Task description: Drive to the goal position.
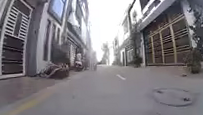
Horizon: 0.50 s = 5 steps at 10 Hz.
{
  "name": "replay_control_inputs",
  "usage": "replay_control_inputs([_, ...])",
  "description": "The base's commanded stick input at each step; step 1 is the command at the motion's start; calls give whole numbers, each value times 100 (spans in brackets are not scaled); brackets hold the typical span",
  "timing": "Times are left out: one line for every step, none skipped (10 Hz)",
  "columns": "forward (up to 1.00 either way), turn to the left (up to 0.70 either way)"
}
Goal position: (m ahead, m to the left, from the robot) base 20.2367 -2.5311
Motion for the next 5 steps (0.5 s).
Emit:
replay_control_inputs([85,0])
replay_control_inputs([85,0])
replay_control_inputs([85,0])
replay_control_inputs([85,0])
replay_control_inputs([85,0])
